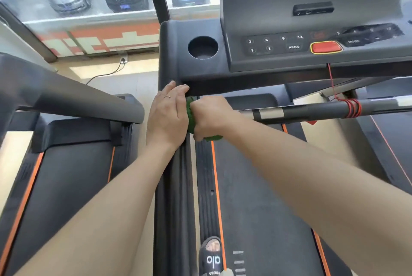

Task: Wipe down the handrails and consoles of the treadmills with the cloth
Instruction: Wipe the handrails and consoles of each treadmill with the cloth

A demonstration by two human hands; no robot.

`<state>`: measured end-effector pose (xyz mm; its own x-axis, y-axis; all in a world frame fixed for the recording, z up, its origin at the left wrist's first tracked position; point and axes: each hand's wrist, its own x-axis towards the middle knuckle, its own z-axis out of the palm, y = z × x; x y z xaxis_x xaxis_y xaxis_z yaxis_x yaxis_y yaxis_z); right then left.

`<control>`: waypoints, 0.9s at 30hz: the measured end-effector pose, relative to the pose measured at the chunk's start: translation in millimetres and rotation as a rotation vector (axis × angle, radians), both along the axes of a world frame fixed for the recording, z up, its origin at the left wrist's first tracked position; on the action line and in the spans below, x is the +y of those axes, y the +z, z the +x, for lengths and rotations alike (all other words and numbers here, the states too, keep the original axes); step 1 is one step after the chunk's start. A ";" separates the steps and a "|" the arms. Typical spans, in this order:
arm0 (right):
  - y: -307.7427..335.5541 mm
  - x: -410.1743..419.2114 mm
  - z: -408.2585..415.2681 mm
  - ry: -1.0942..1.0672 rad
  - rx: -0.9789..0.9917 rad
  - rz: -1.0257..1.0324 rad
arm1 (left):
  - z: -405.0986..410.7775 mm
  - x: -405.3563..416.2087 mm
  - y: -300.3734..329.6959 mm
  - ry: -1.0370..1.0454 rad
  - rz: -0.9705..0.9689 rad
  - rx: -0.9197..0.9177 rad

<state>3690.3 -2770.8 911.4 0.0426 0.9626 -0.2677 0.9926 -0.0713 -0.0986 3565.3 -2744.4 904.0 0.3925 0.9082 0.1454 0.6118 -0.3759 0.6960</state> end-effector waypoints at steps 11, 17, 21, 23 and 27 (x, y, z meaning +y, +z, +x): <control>13.2 40.5 24.0 -0.120 0.334 -0.606 | 0.3 4.4 -1.4 -0.006 0.067 0.007; -27.5 -21.7 -3.1 0.010 -0.076 0.326 | -1.0 4.8 -5.4 -0.038 0.105 0.118; -46.5 -39.0 -1.9 0.112 -0.192 0.637 | -1.2 2.3 -7.4 -0.064 0.145 0.262; -43.7 -34.0 4.6 0.123 -0.158 0.628 | -0.5 1.3 -7.1 -0.065 0.158 0.303; -33.5 -35.1 28.6 0.111 -0.009 0.444 | -1.9 -0.7 -5.9 -0.084 0.153 0.357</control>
<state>3718.9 -2805.9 877.9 -0.0664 0.9830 0.1713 0.9928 0.0822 -0.0868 3563.4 -2745.1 898.0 0.5144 0.8495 0.1172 0.7682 -0.5172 0.3773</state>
